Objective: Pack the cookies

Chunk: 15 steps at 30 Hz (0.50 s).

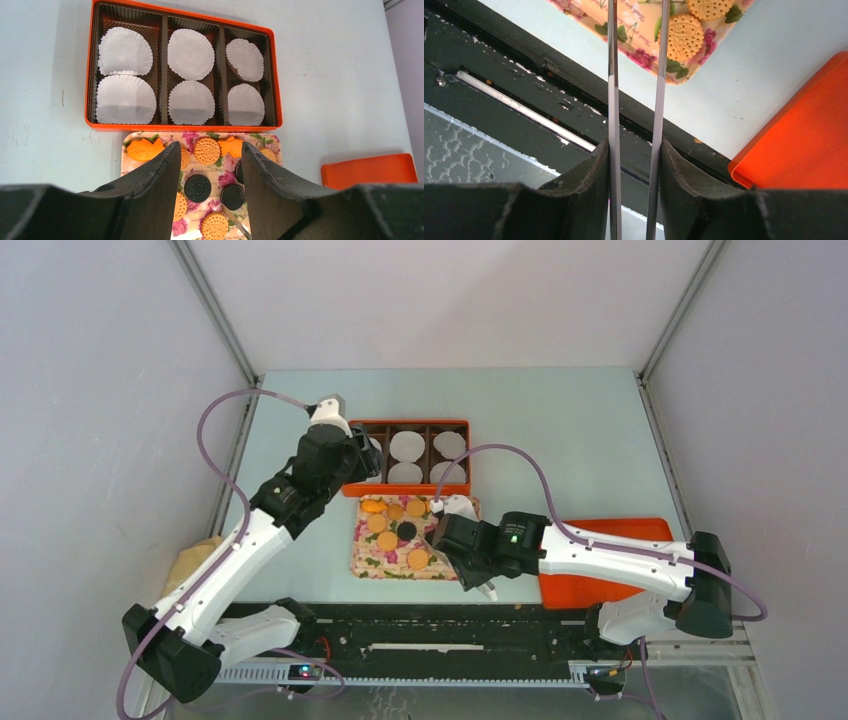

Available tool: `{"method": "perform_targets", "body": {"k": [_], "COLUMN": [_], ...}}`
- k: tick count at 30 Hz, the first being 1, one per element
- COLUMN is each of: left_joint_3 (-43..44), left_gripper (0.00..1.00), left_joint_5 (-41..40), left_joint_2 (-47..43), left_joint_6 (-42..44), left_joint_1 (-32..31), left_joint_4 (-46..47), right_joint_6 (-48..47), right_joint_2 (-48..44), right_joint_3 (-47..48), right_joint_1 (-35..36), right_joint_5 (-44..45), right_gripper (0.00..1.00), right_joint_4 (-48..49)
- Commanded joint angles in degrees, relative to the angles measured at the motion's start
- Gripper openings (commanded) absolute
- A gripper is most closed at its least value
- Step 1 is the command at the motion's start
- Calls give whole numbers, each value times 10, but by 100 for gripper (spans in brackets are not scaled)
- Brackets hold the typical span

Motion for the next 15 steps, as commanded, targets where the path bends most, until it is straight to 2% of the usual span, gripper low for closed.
{"method": "perform_targets", "body": {"k": [1,9,15], "left_joint_3": [-21,-29,-36], "left_gripper": [53,53,53], "left_joint_5": [10,12,17], "left_joint_2": [-20,-24,-21], "left_joint_6": [-12,-15,-16], "left_joint_1": [-2,-2,-1], "left_joint_4": [19,23,27], "right_joint_6": [31,36,30], "right_joint_2": [-21,-29,4], "right_joint_3": [2,5,5], "right_joint_1": [5,7,6], "right_joint_5": [36,43,37], "right_gripper": [44,51,49], "right_joint_4": [-25,-34,-29]}}
